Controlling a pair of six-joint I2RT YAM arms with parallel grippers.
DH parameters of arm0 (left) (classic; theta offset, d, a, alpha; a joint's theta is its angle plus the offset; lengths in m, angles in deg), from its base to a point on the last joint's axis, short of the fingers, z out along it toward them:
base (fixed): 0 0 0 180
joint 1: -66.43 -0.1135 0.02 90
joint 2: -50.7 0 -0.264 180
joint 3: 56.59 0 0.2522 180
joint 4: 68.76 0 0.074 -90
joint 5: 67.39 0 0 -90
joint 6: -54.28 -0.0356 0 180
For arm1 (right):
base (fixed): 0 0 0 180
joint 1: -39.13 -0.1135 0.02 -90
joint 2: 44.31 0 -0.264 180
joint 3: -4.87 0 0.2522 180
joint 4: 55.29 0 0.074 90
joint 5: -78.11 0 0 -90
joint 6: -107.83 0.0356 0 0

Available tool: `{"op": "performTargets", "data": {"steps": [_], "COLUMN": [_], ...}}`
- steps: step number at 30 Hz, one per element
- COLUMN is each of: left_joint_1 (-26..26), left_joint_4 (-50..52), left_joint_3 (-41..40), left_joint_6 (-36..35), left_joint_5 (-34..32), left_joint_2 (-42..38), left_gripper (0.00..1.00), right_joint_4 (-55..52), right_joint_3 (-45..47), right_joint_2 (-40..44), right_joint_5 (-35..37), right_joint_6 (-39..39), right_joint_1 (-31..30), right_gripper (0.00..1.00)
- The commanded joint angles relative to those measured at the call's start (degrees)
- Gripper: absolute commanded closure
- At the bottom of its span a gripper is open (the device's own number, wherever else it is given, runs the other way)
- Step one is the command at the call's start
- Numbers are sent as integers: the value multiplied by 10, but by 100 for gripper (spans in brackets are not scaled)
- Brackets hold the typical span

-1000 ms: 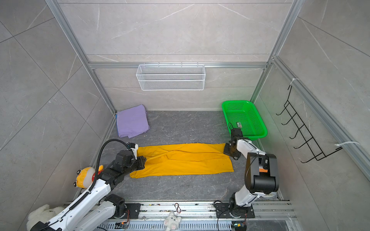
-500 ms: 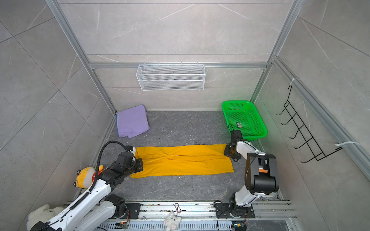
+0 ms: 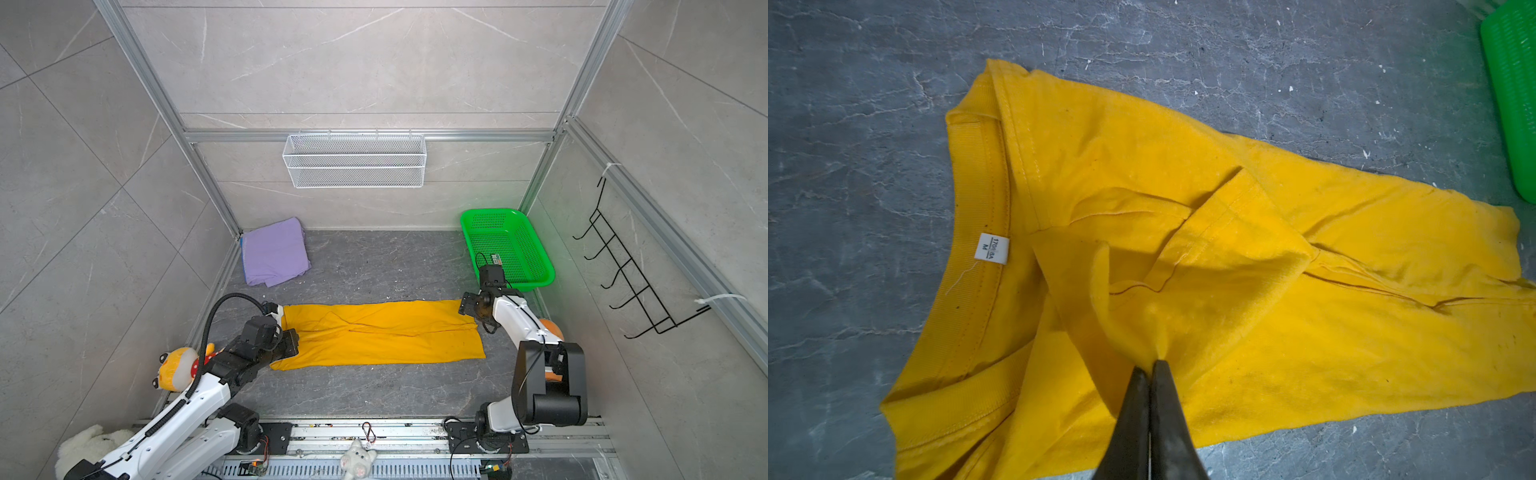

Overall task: Fold and stack t-shirts
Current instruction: Fold the T-shirt at the center of the table.

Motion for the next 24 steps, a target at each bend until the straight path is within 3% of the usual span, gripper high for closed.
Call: {"op": "performTargets", "data": {"steps": [1, 7, 12, 13, 16, 18, 21, 24], "left_joint_1": [4, 4, 4, 3, 3, 4, 4, 4], "left_joint_4": [-17, 38, 41, 42, 37, 37, 32, -10], "left_joint_3": [-2, -5, -11, -8, -3, 5, 24, 38], "left_joint_6": [0, 14, 6, 6, 9, 10, 3, -1], "left_joint_5": [10, -58, -40, -35, -36, -48, -55, -11], "left_joint_2": [-25, -93, -98, -88, -79, -82, -73, -26], "left_gripper": [100, 100, 100, 95, 50, 35, 25, 23], "right_joint_4": [-30, -3, -5, -7, -14, -22, -35, -31], "right_joint_3": [-29, -16, -25, -27, -36, -43, -57, -59], "right_joint_2": [6, -19, -41, -42, -44, -43, -42, -55], "right_joint_5": [-47, -94, -105, -105, -101, -96, -96, -117], "right_joint_6": [-9, 8, 1, 0, -4, -7, -12, -9], "right_joint_1": [-28, -52, -65, -67, -74, -80, -92, -100], "right_gripper": [13, 3, 1, 1, 1, 1, 1, 1]}}
